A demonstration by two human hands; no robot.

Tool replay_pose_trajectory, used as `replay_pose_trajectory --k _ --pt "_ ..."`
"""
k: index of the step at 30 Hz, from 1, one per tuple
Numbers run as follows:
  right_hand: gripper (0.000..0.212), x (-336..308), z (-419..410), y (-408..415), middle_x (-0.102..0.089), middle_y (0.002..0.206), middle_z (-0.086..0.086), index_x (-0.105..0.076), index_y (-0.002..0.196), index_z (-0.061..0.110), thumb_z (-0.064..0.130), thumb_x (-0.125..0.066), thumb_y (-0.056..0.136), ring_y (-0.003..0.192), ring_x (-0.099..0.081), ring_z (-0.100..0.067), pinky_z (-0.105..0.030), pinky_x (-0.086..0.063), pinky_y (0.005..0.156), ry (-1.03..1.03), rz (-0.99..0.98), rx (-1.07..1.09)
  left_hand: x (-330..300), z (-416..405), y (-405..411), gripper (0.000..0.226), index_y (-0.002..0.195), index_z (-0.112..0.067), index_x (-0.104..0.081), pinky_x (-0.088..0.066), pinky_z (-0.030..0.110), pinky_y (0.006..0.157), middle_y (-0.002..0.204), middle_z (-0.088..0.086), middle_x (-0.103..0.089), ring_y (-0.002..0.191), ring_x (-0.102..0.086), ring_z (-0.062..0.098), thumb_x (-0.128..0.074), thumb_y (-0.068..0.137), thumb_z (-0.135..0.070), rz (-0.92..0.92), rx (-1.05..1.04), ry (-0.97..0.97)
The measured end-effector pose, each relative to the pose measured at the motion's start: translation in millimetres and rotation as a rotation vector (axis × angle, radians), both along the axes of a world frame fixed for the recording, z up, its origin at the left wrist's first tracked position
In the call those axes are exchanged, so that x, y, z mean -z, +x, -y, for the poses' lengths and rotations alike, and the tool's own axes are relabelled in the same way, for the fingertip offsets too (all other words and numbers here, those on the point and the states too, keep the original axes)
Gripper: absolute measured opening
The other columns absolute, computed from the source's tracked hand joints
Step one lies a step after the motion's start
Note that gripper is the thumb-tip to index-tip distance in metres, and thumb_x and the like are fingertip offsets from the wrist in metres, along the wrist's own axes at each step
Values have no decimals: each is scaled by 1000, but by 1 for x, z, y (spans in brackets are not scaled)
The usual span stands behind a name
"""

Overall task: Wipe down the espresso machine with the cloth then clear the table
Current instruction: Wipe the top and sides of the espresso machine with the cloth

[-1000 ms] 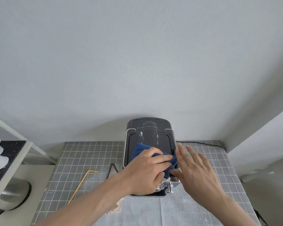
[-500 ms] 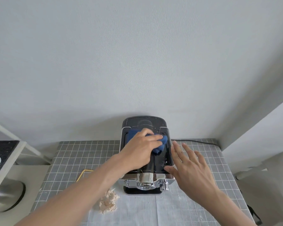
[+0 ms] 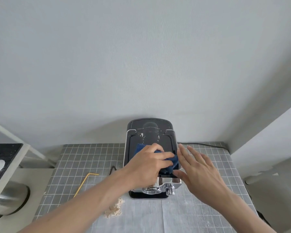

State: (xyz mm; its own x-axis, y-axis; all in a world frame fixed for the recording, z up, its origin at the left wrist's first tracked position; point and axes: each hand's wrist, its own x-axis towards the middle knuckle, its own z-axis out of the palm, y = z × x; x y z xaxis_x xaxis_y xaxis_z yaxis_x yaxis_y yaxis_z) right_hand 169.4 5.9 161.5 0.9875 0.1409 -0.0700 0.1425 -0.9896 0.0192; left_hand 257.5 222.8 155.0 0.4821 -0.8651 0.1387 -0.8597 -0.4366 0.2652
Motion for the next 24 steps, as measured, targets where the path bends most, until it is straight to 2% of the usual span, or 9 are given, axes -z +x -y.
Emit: replay_pose_trajectory --k 4,6,9,11,13,16,19,22,24 --pt "69 -2 -2 -1 -35 164 -2 -43 152 15 60 -30 102 146 -41 -28 -52 -48 106 7 0 3 1 21 12 49 131 -18 -68 -50 48 98 150 -3 -56 121 -50 31 -69 85 -2 101 -162 15" --pt "69 -4 -2 -1 -36 163 -2 -44 151 15 61 -29 102 145 -43 -29 -53 -49 104 -9 -8 5 -1 27 14 55 140 -18 -61 -46 50 105 157 0 -48 127 -45 32 -66 88 -2 90 -199 41" --pt "70 -6 -1 -1 -38 162 -3 -45 151 14 61 -28 101 143 -45 -31 -54 -49 103 -36 -20 -4 0 20 9 64 152 -25 -48 -36 47 114 167 -3 -32 137 -34 31 -59 92 -3 72 -154 93" --pt "71 -7 -1 0 -38 162 -3 -45 151 14 61 -27 101 143 -46 -31 -55 -49 102 -48 -25 -7 -1 13 0 68 153 -29 -47 -34 45 115 168 -4 -29 139 -32 29 -58 91 -2 59 -90 99" --pt "71 -7 0 -1 -40 161 -3 -47 150 14 61 -27 100 141 -47 -32 -56 -50 100 -59 -27 -10 -4 6 -11 67 149 -31 -53 -35 43 115 166 -5 -33 137 -35 28 -59 89 -1 25 -37 86" --pt "70 -8 -1 -1 -41 160 -3 -49 148 13 60 -28 100 140 -49 -33 -57 -51 98 -76 -31 -21 -4 -6 -20 60 142 -27 -60 -43 39 109 160 -5 -44 133 -44 27 -64 87 -4 71 -22 62" --pt "70 -8 -1 -1 -42 160 -4 -51 147 13 60 -27 100 139 -49 -35 -58 -50 98 -87 -35 -18 -3 -9 -23 53 134 -19 -66 -52 40 104 153 1 -53 129 -52 30 -68 83 -2 126 -95 49" --pt "71 -11 -1 1 -42 159 -6 -51 146 12 61 -27 100 140 -48 -36 -59 -50 98 -108 -47 -25 -6 3 -12 48 127 -9 -69 -55 45 99 148 7 -57 124 -56 35 -59 82 1 178 -204 55" --pt "71 -12 -2 1 -44 158 -7 -52 145 11 60 -27 100 139 -49 -37 -60 -50 98 -122 -53 -24 -9 12 5 49 122 -8 -72 -57 46 94 145 8 -60 120 -58 36 -71 74 2 198 -294 81"
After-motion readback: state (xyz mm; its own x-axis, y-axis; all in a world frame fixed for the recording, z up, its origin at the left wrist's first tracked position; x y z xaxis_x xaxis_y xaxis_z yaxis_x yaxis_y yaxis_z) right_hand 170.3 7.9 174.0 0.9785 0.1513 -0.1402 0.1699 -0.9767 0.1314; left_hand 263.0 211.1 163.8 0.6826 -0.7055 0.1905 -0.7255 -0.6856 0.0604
